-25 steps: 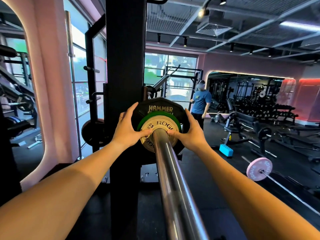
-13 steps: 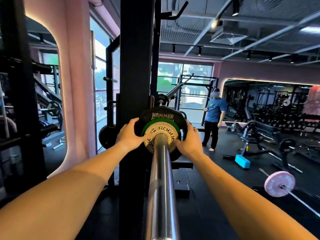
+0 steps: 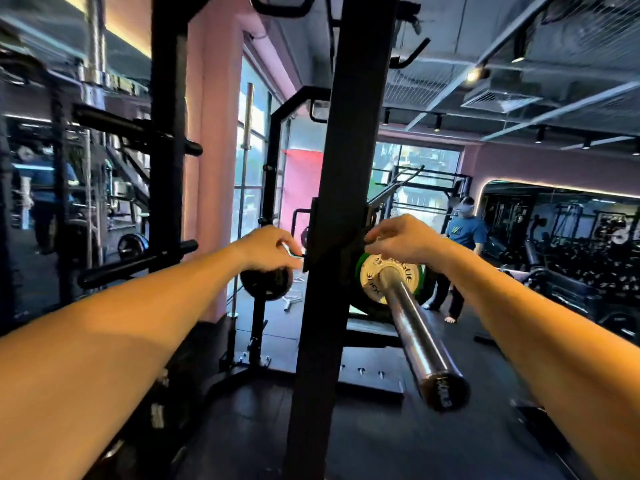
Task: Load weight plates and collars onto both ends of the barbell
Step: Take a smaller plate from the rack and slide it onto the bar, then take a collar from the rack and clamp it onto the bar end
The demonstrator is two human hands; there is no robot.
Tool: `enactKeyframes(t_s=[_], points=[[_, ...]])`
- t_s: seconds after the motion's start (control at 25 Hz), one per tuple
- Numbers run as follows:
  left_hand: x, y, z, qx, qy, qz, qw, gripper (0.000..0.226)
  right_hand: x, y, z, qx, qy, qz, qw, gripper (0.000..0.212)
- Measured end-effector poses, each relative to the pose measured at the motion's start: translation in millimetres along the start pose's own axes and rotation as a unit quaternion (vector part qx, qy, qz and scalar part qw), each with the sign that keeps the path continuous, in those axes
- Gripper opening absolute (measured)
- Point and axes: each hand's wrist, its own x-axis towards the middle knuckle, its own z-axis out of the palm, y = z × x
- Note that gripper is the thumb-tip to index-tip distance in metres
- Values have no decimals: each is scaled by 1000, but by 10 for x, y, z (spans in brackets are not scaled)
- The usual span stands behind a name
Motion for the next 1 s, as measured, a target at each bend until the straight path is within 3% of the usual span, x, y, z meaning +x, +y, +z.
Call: enactKeyframes(t_s=[0.16,0.48,0.72,0.8,1.0], points=[[-663,-659,-593,2,-9,-4,1000,8,-85,-936,633,17,-25,-14,999,17],[-1526,-2006,-1662,6,6,-47,999,8,33,-2281,1981,9,-89,-54,995,17],[-1403,-2730,-2039,5,28,-70,997,14,519,-2687,2509,39,-98,-49,993,11],[-1221,-2960,-2134,19,29,-67,997,15,759,-2764,2682,45,-96,-50,993,18],[-597,-3493,-2403,37,37,-63,997,19,1522,-2919,3038,68,-74,-42,994,8]])
